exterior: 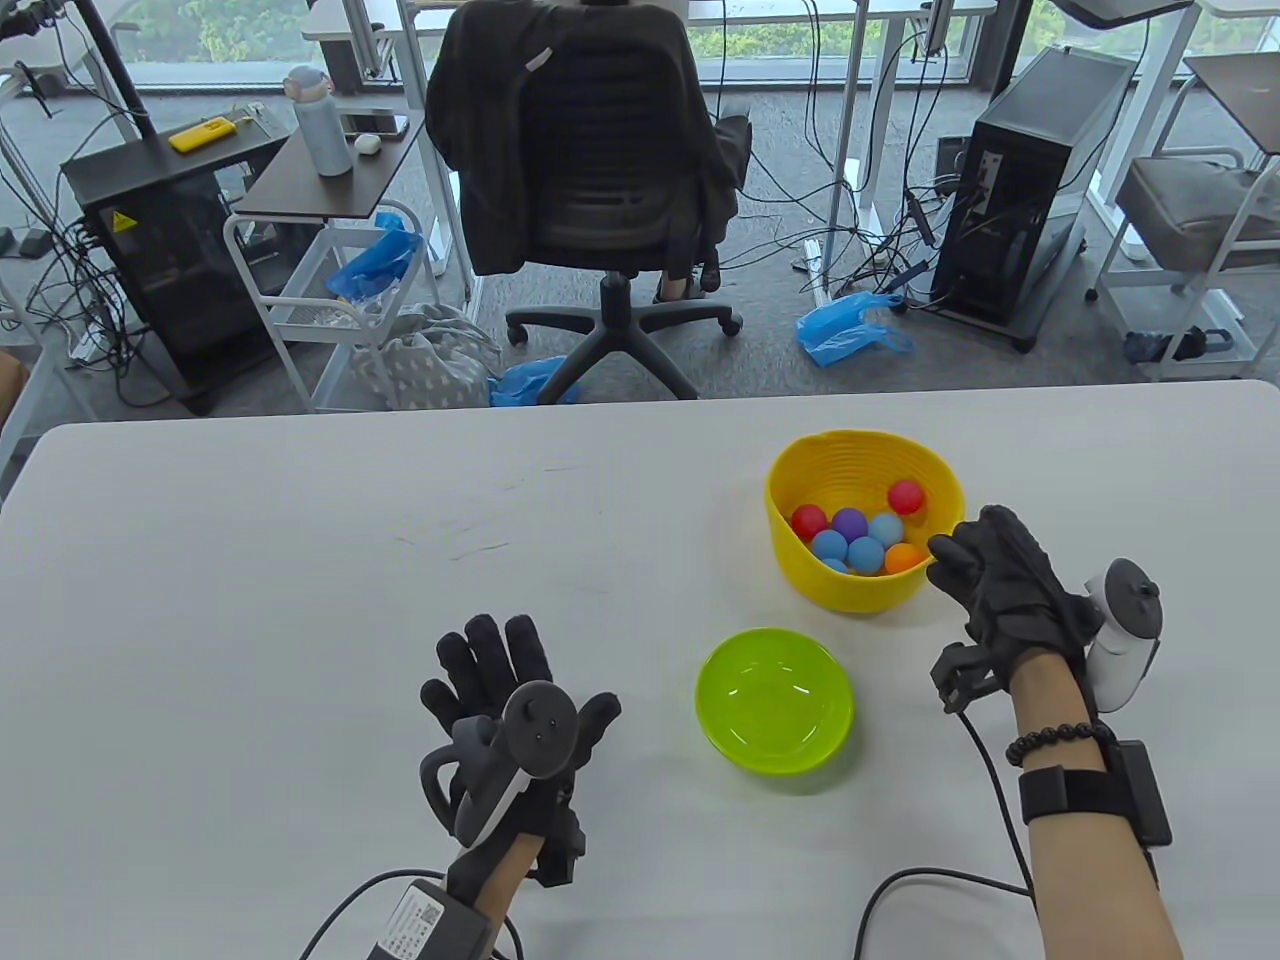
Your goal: Toss ping pong balls into fabric basket
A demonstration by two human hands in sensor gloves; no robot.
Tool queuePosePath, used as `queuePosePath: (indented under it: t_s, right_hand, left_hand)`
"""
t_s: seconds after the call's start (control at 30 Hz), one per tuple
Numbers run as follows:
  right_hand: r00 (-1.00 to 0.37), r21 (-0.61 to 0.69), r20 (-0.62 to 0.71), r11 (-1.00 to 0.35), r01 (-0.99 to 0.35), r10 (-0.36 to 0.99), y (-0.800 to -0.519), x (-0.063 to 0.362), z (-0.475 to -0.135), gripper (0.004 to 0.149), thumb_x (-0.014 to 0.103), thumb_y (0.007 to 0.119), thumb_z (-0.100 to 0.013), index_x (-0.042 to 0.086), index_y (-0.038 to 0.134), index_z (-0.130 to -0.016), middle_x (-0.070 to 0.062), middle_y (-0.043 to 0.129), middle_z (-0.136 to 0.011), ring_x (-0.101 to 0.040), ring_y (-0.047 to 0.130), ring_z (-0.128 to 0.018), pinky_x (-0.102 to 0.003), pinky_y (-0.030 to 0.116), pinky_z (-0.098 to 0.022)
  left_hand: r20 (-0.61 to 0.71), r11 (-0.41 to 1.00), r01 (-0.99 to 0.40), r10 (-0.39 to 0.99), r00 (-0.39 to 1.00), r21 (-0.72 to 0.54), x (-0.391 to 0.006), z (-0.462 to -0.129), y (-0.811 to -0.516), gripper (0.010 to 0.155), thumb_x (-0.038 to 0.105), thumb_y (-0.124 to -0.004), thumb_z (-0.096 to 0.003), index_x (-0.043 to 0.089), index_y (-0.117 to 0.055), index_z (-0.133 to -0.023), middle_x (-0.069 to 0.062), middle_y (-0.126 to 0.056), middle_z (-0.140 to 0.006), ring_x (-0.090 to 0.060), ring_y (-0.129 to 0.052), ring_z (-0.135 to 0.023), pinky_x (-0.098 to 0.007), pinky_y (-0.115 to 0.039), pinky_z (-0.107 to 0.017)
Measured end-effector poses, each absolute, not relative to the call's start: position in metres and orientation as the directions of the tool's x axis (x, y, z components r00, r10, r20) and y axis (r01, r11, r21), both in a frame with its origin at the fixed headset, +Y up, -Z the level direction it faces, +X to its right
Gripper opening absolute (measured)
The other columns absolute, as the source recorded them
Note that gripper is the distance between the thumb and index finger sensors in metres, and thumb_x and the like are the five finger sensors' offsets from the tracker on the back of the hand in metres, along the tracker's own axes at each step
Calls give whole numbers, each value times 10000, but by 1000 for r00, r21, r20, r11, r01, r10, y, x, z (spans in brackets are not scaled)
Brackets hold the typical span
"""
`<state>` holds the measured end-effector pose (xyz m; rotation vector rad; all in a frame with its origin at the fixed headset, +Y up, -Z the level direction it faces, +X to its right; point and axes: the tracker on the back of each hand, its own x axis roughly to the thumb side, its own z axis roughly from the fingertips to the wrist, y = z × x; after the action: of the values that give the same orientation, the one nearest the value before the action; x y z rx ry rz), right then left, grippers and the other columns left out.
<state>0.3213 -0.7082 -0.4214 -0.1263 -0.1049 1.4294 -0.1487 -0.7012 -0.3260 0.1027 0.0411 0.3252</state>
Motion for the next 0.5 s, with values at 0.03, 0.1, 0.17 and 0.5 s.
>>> queuePosePath:
  t_s: [0.03, 0.1, 0.17, 0.5]
  right_hand:
    - [122, -152, 3, 121, -981, 993, -705, 321, -417, 753, 457, 606, -645, -3, 264, -1134, -369, 407, -1100, -500, 694, -934, -542, 705, -682]
    - [51, -144, 24, 54, -988, 998, -699, 321, -408, 736, 445, 613, -642, 4, 292, -1136, -363, 421, -1102, -515, 694, -923, -562, 692, -672]
    - [-109, -141, 60, -100, -985, 992, -691, 318, -394, 722, 439, 622, -635, 10, 327, -1135, -360, 442, -1100, -526, 700, -912, -577, 688, -662]
    - [-817, -231, 227, -786, -574, 530, -685, 280, -340, 644, 436, 694, -577, 99, 545, -1105, -287, 543, -1124, -588, 639, -931, -665, 612, -659]
  left_hand:
    - [-20, 942, -319, 322, 946, 108, -148, -326, -701, 1046, 632, -741, -425, 95, -217, -1154, -251, -60, -1197, -559, -34, -1058, -783, -114, -695]
    - [-16, 941, -320, 323, 946, 107, -147, -325, -701, 1049, 631, -743, -424, 100, -207, -1153, -249, -57, -1197, -560, -32, -1057, -783, -113, -695]
    - [-10, 941, -321, 324, 946, 104, -146, -324, -700, 1052, 632, -742, -424, 104, -196, -1152, -248, -55, -1196, -559, -30, -1057, -783, -112, -695]
    - [10, 949, -310, 310, 951, 66, -136, -322, -702, 1059, 634, -742, -423, 127, -158, -1146, -232, -30, -1191, -561, -5, -1047, -780, -108, -695]
